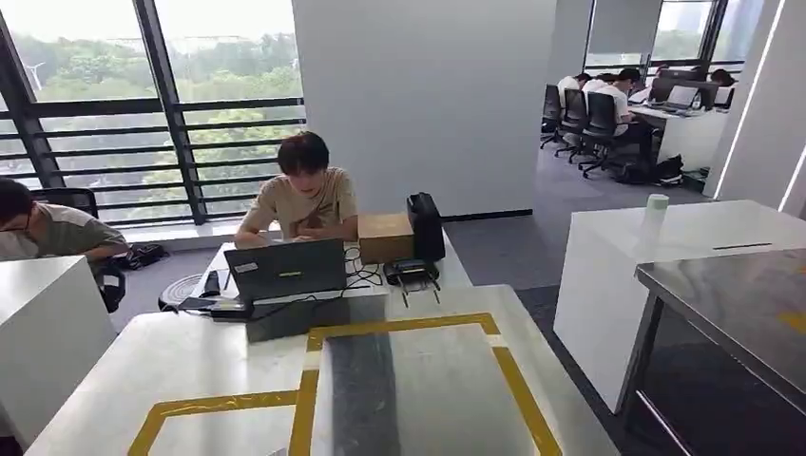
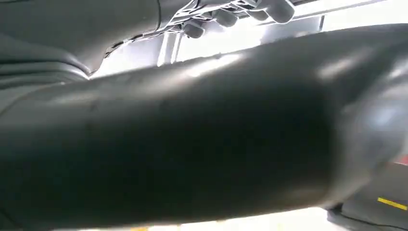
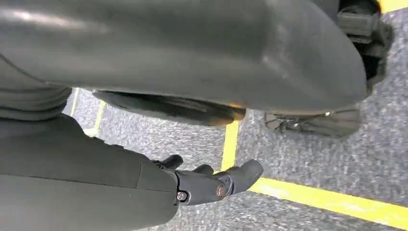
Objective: Take the parts from the cabinet and place them on the table.
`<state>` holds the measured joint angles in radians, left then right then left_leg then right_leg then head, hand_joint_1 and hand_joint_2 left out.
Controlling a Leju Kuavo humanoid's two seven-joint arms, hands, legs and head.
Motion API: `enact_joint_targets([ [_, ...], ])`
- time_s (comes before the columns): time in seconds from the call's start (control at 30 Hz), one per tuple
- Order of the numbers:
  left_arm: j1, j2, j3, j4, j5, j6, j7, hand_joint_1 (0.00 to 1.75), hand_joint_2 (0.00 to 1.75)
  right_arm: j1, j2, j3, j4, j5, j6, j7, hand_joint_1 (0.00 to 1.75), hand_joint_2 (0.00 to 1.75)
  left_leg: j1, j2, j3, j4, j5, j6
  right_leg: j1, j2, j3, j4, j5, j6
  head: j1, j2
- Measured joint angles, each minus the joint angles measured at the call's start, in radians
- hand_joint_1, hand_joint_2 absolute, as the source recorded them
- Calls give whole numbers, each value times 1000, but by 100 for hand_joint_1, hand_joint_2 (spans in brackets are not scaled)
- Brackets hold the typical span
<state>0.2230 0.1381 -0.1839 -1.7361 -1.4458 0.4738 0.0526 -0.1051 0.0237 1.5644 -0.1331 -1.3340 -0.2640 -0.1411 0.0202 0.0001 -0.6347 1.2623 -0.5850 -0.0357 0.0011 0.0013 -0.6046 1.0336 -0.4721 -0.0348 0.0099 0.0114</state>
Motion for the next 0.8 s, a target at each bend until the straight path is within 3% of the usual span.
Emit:
enact_joint_targets([
  [0.07, -2, 0, 6, -3, 0, 4, -4, 0, 0, 0, 0, 0, 0, 0, 0, 5, 0, 0, -7, -1, 119, -164, 42, 18, 4, 1, -14, 3, 16, 3, 0, 0],
  [0.1, -7, 0, 7, -6, 1, 6, -5, 0, 0, 0, 0, 0, 0, 0, 0, 5, 0, 0, -15, -1, 164, -237, 14, 24, 10, 1, -20, 5, 22, 9, 0, 0],
  [0.17, -8, -1, 8, -6, 1, 10, -9, 0, 0, 0, 0, 0, 0, 0, 0, 5, 0, 0, -19, -2, 153, -247, 28, 23, 6, 1, -20, 3, 37, 20, 0, 0],
  [0.23, -9, -2, 8, -6, 1, 10, -10, 0, 0, 1, 0, 0, 0, 0, 2, 5, 0, 0, -20, -1, 145, -249, 40, 38, 4, 3, -22, -2, 51, 32, 0, 0],
  [0.27, -12, -5, 8, -6, 1, 10, -11, 0, 0, 1, 0, 0, 0, 0, 2, 5, 0, 0, -15, 6, 138, -254, 53, 47, -2, 4, -28, 8, 41, 37, -1, 0],
  [0.33, -13, -8, 8, -6, 1, 10, -11, 0, 0, 1, 0, 1, 0, 0, 2, 6, 0, 0, -15, 8, 115, -253, 72, 62, -3, 3, -58, 93, -70, 50, 2, 0],
  [0.37, -13, -10, 8, -6, 1, 10, -11, 0, 0, 1, 0, 1, 0, 0, 2, 6, 0, 0, -16, 10, 104, -253, 82, 61, -6, 3, -75, 161, -123, 56, 2, 0],
  [0.4, -13, -11, 8, -6, 1, 10, -11, 0, 0, 1, 0, 1, 0, 0, 2, 6, 0, 0, -16, 11, 92, -252, 91, 61, -7, 3, -88, 226, -159, 59, 2, 0],
  [0.43, -13, -13, 8, -6, 1, 10, -11, 0, 0, 1, 0, 1, 0, 0, 2, 6, 0, 0, -16, 12, 82, -250, 101, 60, -7, 3, -91, 271, -165, 62, 2, 0],
  [0.47, -13, -14, 8, -5, 1, 10, -11, 0, 0, 1, 0, 1, 0, 0, 2, 6, 0, 0, -16, 12, 66, -246, 113, 58, -8, 3, -74, 276, -139, 63, 2, 0],
  [0.5, -13, -16, 8, -5, 1, 10, -11, 0, 0, 0, -1, 1, 0, 0, 2, 6, 0, 0, -15, 13, 50, -242, 122, 56, -9, 3, -43, 244, -102, 63, 2, 0],
  [0.53, -13, -18, 8, -5, 1, 10, -11, 0, 0, 0, -2, 1, 0, 0, 2, 6, 0, 0, -14, 13, 33, -237, 131, 53, -9, 3, 9, 177, -65, 62, 2, 0],
  [0.57, -13, -19, 8, -5, 1, 10, -11, 0, 0, -1, -2, 1, 0, -1, 2, 4, 0, 0, -14, 12, 21, -231, 139, 48, -9, 3, 74, 87, -50, 59, 2, 0],
  [0.6, -12, -21, 8, -6, 1, 10, -11, 0, 0, -3, -2, 1, 0, -3, 2, 3, 0, 0, -14, 13, 13, -228, 145, 43, -8, 3, 124, 5, -85, 53, 2, 0],
  [0.63, -13, -22, 8, -8, 1, 10, -10, 0, 0, -3, -3, 1, 0, -3, 2, 1, 0, 0, -17, 13, 10, -226, 151, 35, -1, 4, 141, -31, -91, 45, 2, 0],
  [0.73, -14, -29, 9, -13, 0, 9, -10, 0, 0, -1, -5, 1, 0, -6, 2, -4, 0, 0, -12, 14, 11, -236, 178, 16, 6, 4, 127, -26, -75, 22, -1, 0],
  [0.77, -13, -30, 11, -15, -1, 9, -9, 0, 0, 0, -5, 1, 0, -6, 2, -6, 0, 0, -12, 12, 7, -234, 181, 10, -2, 0, 116, -39, -58, 12, -2, 0],
  [0.8, -12, -30, 16, -18, -1, 8, -7, 0, 0, -2, -5, 1, 0, -6, 2, -6, 0, 0, -9, 7, -6, -217, 148, 7, -2, -4, 107, -40, -46, 6, -1, 0],
])
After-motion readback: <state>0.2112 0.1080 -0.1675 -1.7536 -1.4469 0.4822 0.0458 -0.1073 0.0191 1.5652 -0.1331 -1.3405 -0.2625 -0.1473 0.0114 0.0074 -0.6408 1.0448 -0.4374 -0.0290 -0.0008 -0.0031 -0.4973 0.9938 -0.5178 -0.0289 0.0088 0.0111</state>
